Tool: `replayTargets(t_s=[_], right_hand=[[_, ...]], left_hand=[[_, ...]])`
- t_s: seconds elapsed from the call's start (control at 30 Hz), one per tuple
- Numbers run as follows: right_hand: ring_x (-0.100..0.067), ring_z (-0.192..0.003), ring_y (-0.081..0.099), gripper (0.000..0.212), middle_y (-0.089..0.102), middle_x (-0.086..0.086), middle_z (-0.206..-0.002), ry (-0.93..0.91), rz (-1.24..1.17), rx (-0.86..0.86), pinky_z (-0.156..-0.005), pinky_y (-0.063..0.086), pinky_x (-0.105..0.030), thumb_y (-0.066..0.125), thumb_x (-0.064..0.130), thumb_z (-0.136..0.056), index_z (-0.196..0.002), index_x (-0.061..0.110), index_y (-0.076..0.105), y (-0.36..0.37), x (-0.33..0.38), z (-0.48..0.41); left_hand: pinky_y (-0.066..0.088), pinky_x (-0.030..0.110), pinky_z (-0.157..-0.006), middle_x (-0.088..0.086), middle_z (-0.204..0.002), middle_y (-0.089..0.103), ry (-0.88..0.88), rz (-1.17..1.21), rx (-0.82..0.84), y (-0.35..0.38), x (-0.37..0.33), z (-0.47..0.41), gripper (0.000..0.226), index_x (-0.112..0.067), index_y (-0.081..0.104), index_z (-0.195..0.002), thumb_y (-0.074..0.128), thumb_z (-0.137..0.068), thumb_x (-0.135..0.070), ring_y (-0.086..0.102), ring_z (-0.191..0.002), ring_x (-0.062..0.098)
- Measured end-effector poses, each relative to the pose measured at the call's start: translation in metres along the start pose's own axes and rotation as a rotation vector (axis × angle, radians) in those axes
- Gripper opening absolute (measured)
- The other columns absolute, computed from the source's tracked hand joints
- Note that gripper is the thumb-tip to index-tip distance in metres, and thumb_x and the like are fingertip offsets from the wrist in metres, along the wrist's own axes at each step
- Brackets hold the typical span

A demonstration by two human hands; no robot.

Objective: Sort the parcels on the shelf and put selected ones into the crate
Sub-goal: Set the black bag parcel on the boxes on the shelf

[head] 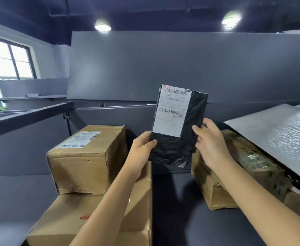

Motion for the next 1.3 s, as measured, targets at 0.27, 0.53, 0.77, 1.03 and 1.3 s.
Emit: replayTargets(t_s=[0.27,0.53,0.77,1.03,1.3], right_hand=[[-0.018,-0.087,0.066,0.016,0.07,-0.003,-0.094,0.091,-0.055,0.017,-0.071,0.053,-0.032,0.051,0.001,-0.094,-0.097,0.013,0.06,0.029,-0.027,-0.006],[-0.017,-0.094,0.069,0.016,0.072,-0.002,-0.096,-0.124,-0.015,0.042,-0.083,0.056,-0.031,0.06,0.004,-0.09,-0.096,0.019,0.063,0.076,-0.009,-0.002],[-0.022,-0.102,0.067,0.016,0.07,-0.009,-0.106,-0.071,-0.106,-0.015,-0.092,0.053,-0.039,0.059,0.006,-0.09,-0.103,0.015,0.064,0.079,-0.007,-0.01],[-0.026,-0.098,0.063,0.029,0.06,-0.014,-0.114,0.203,-0.203,-0.153,-0.087,0.054,-0.044,0.053,-0.005,-0.089,-0.114,0.008,0.051,0.067,-0.038,-0.019],[-0.016,-0.071,0.048,0.043,0.053,-0.009,-0.087,0.412,0.065,-0.197,-0.055,0.037,-0.022,0.038,-0.014,-0.089,-0.127,0.0,0.053,0.066,-0.087,-0.005]], left_hand=[[0.053,0.017,-0.079,0.0,-0.101,0.07,0.017,-0.193,-0.084,-0.034,-0.004,0.006,0.026,-0.019,0.061,-0.109,0.046,-0.097,0.0,0.066,-0.091,0.009],[0.044,0.045,-0.104,0.0,-0.121,0.063,-0.011,-0.275,-0.19,-0.057,-0.001,0.014,0.025,-0.025,0.052,-0.111,0.044,-0.096,-0.006,0.057,-0.116,0.019],[0.042,0.014,-0.084,-0.023,-0.098,0.058,0.27,-0.441,-0.335,-0.048,-0.027,0.037,0.022,-0.024,0.048,-0.112,0.045,-0.097,-0.007,0.054,-0.093,-0.014],[0.045,0.036,-0.093,0.011,-0.141,0.041,0.439,-0.893,-0.347,-0.035,-0.051,0.039,0.048,-0.007,0.036,-0.142,0.046,-0.095,-0.012,0.049,-0.119,0.024],[0.039,0.04,-0.092,0.006,-0.112,0.067,0.393,-1.571,-0.095,-0.02,-0.001,0.038,0.037,-0.022,0.075,-0.088,0.042,-0.075,-0.033,0.059,-0.107,0.032]])
Point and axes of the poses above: each hand's wrist, its own z-axis away from the middle knuckle, its own y-axis out of the palm, x = y × z, the point moved 6 cm from there along -z, towards the middle knuckle
